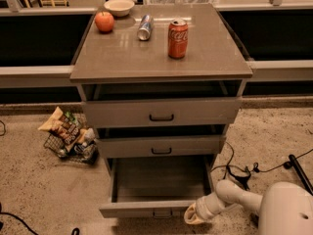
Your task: Close bottom drawer
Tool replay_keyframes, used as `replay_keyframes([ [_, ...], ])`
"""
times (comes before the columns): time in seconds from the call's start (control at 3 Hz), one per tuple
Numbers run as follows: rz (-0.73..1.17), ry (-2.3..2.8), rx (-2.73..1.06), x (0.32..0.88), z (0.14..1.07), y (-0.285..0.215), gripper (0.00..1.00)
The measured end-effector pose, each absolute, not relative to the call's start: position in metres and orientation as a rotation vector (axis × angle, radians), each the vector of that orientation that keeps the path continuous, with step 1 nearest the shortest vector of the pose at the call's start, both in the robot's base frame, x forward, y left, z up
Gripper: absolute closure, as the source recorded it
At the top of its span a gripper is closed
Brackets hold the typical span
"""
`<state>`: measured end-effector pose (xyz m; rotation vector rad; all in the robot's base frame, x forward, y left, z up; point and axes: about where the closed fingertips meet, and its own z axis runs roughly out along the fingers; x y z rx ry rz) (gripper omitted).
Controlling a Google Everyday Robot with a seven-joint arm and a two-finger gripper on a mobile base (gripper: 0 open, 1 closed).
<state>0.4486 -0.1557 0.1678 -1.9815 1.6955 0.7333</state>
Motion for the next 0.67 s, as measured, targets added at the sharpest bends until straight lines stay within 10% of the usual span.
replay_keyframes([
  [0.67,0.723,1.676,-1.946,0.4692,0.1665,-0.1572,0.35],
])
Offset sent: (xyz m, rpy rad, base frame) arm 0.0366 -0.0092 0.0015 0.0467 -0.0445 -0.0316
